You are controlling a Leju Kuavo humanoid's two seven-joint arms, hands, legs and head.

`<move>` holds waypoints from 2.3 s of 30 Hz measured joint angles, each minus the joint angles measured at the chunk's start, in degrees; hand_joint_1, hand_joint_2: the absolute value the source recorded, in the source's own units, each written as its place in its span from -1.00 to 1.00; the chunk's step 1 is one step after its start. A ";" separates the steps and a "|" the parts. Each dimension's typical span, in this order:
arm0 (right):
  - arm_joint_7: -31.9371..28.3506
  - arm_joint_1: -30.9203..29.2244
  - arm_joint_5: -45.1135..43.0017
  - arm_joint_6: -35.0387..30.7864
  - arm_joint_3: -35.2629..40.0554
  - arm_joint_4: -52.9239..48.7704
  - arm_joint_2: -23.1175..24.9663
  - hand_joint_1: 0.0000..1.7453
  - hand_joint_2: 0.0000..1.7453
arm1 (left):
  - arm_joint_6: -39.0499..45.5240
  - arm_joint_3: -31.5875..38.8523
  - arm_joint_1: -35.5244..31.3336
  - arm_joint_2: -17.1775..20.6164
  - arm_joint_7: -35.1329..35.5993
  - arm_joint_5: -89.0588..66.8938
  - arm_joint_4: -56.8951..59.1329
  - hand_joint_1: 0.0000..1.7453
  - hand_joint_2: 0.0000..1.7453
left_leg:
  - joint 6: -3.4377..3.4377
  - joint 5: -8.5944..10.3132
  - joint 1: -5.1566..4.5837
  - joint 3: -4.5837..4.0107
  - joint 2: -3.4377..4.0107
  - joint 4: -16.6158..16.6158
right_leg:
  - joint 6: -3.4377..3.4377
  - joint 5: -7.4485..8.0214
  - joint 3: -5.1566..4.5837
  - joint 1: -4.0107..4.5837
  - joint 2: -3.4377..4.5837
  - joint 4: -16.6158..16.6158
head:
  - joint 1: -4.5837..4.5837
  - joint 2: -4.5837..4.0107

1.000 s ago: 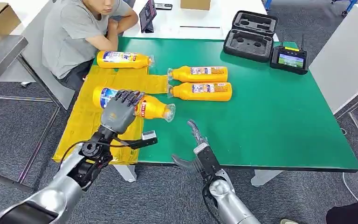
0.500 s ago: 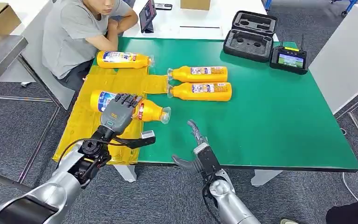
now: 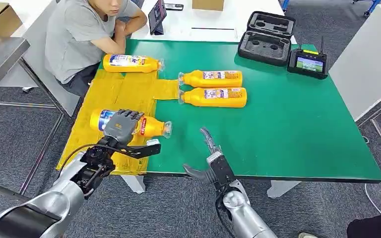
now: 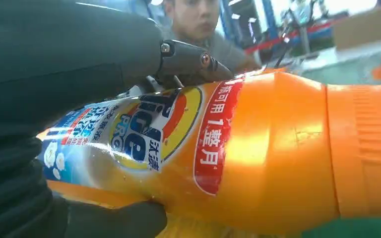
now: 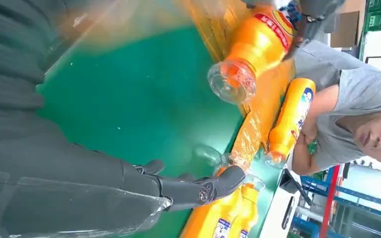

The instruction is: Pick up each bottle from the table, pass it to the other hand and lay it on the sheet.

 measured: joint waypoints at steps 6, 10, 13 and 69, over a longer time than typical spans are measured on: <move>0.00 0.00 0.00 -0.02 0.00 0.09 0.00 -1.00 1.00 | -1.46 0.79 -0.05 0.35 0.24 0.11 1.25 1.00 1.00 | 0.00 0.00 0.00 0.00 0.00 0.00 | 0.00 0.00 0.00 0.00 0.00 0.00 | 0.00 0.00; 0.02 0.00 0.00 -0.04 0.00 0.17 0.00 -1.00 1.00 | -1.70 1.09 -0.13 0.44 0.26 0.11 1.81 1.00 1.00 | 0.00 0.00 0.00 0.00 0.00 0.00 | 0.00 0.00 0.00 0.00 0.00 0.00 | 0.02 0.00; 0.00 0.00 0.00 -0.04 0.00 0.20 0.00 -1.00 1.00 | -1.72 1.11 -0.15 0.46 0.28 0.11 2.08 1.00 1.00 | 0.00 0.00 0.00 0.00 0.00 0.00 | 0.00 0.00 0.00 0.00 0.00 0.00 | 0.02 0.00; 0.00 1.24 -1.03 -1.62 -0.04 -0.66 -1.07 -1.00 1.00 | -17.38 4.39 10.17 -2.27 -26.06 20.83 -14.17 -1.00 1.00 | 0.00 -0.02 -0.03 -0.02 0.02 0.00 | 0.00 0.00 -0.04 -0.01 0.02 -0.03 | 0.00 0.00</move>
